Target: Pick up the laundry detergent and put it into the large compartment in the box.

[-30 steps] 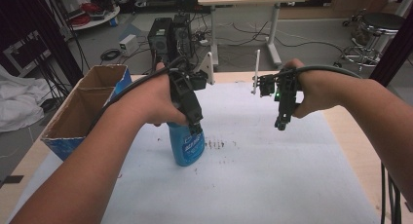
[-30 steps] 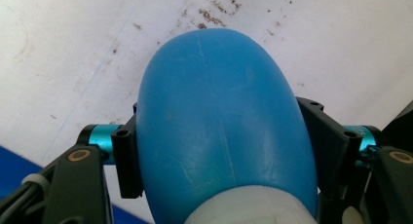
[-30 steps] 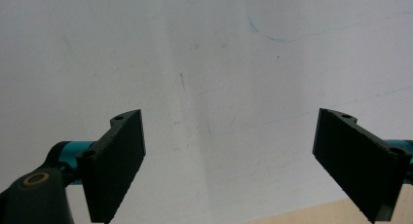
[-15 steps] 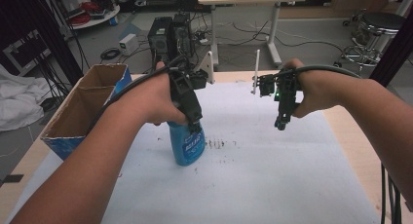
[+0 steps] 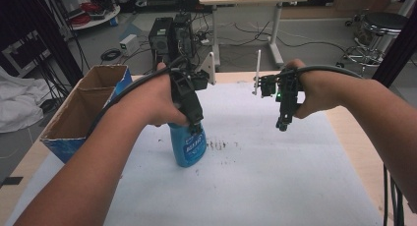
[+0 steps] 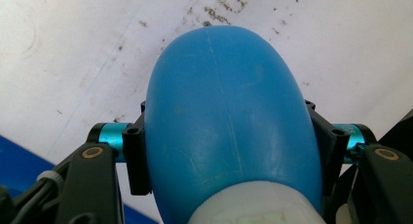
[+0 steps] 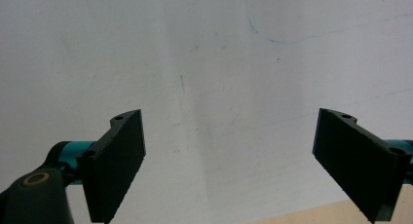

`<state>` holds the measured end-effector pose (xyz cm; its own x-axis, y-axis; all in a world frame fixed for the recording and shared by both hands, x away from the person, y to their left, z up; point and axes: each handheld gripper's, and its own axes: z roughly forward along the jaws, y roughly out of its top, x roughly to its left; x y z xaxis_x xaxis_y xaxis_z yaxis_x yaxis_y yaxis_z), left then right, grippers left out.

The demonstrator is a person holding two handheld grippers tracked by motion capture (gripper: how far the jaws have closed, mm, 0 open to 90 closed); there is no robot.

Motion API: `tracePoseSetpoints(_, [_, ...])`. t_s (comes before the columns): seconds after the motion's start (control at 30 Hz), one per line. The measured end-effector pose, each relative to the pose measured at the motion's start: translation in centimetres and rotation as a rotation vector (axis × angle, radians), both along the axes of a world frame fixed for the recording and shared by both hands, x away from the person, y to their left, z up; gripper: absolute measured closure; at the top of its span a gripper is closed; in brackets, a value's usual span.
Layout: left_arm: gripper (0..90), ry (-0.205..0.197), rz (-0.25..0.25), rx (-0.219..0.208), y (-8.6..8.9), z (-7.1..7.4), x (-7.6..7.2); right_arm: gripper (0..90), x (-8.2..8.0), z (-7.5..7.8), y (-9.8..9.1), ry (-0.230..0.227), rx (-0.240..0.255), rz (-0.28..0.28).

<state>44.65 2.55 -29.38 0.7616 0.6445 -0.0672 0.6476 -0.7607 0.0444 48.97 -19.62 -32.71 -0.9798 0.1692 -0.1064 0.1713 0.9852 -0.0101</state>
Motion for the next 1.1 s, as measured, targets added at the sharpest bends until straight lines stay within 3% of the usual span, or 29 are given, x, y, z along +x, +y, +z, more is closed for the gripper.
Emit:
tracePoseSetpoints(0.33, [36.1,-0.001,-0.029,0.012,-0.2,0.2,-0.4,11.1,0.0,0.1,-0.1,0.003,-0.004,0.007])
tracePoseSetpoints(0.57, [36.2,-0.006,-0.027,0.004,0.2,1.5,-0.9,11.1,-0.1,0.2,0.0,0.000,0.001,0.007])
tracePoseSetpoints(0.87, [36.3,-0.017,-0.041,0.004,1.4,4.9,-2.3,11.1,-0.6,0.8,-0.1,-0.008,0.000,0.007])
tracePoseSetpoints(1.1, [36.3,-0.020,-0.012,-0.011,3.5,8.3,-3.1,11.1,-0.9,1.1,0.0,-0.009,0.004,0.005])
